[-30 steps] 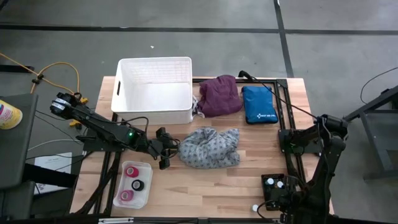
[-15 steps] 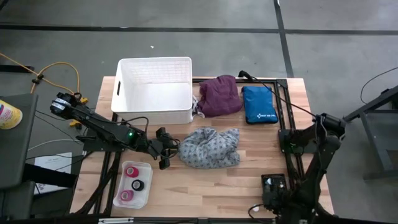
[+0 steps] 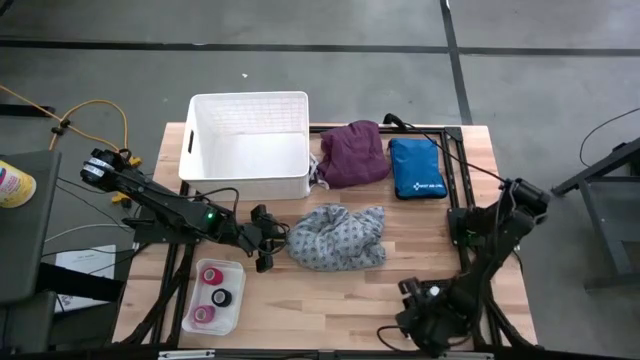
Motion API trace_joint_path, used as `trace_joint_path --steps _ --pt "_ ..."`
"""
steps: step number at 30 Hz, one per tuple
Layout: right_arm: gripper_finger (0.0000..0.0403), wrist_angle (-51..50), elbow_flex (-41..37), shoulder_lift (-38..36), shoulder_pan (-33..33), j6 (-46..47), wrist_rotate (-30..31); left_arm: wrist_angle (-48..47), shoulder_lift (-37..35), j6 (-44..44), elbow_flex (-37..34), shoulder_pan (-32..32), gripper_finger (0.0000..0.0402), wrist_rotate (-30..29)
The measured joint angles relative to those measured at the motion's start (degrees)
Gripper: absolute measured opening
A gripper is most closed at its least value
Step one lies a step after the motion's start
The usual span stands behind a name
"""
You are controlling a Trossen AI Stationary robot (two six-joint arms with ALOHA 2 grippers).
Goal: Pick & place medical supplies in basket/bin
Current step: Put the blue pill bottle into the black bin
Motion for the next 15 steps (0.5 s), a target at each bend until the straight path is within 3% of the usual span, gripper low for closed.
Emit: trace_joint_path --steps 15 --pt "0.0144 1.2 0.0 0.0 -1.3 -1.4 -1.8 0.0 0.0 0.0 0.0 0.0 0.0074 0.0"
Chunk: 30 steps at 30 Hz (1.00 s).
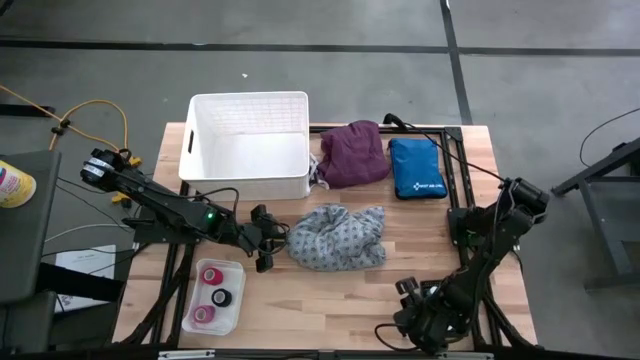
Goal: Pick & place medical supplies in basket/bin
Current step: Put the blue pill bottle into the black bin
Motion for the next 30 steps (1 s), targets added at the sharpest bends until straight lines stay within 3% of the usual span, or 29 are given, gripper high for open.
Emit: trace_joint_path --steps 17,30 --pt "0.0144 4.9 0.5 2.2 0.9 3.0 0.6 0.0 0.0 0.0 0.0 0.0 0.0074 0.0" --pt "0.0144 -0.3 4.7 6.9 2.9 1.2 1.8 0.2 0.0 0.0 0.0 0.0 0.0074 0.0"
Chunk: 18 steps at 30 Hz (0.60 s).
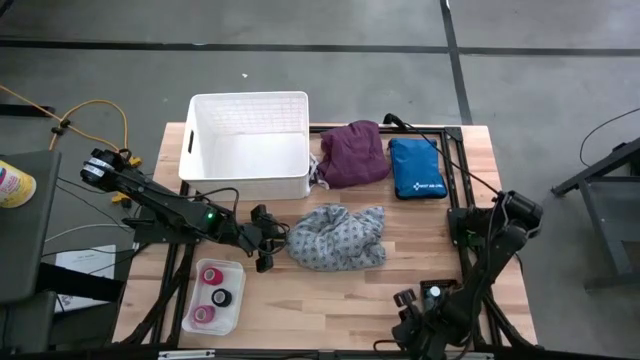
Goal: Pick & place medical supplies in basket/bin
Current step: Put the blue pill bottle into the black bin
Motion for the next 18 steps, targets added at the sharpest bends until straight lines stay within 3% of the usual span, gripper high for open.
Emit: trace_joint_path --steps 18 --pt "0.0144 -2.0 0.0 0.4 3.0 3.9 -1.6 0.2 0.0 0.0 0.0 0.0 0.0074 0.0"
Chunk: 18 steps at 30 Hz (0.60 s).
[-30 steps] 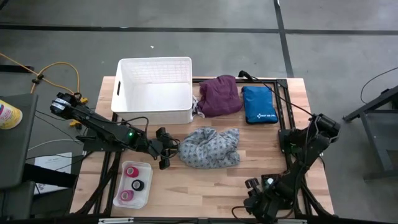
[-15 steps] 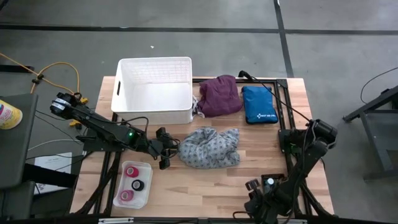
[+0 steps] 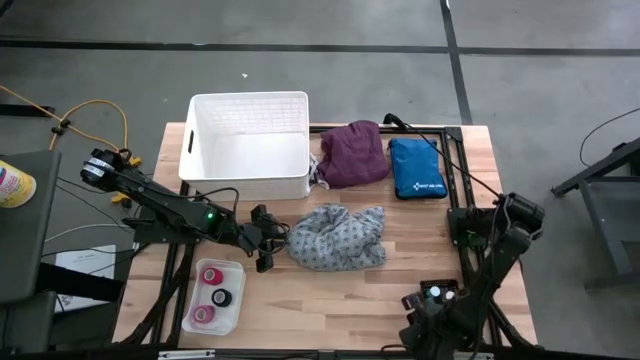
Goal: Pick & place medical supplies in basket/bin
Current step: Put the blue pill bottle into the black bin
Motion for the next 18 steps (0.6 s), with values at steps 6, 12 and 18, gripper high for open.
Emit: trace_joint_path --steps 6,12,18 --pt "0.0144 -1.9 0.0 0.0 1.0 3.0 0.2 0.0 0.0 0.0 0.0 0.0 0.0074 0.0" --pt "0.0144 -2.2 0.0 0.0 1.0 3.2 0.5 0.0 0.0 0.0 0.0 0.0 0.0074 0.0" --pt "0.0144 -2.3 0.0 0.0 1.0 4.1 1.5 0.0 0.0 0.0 0.0 0.0 0.0074 0.0"
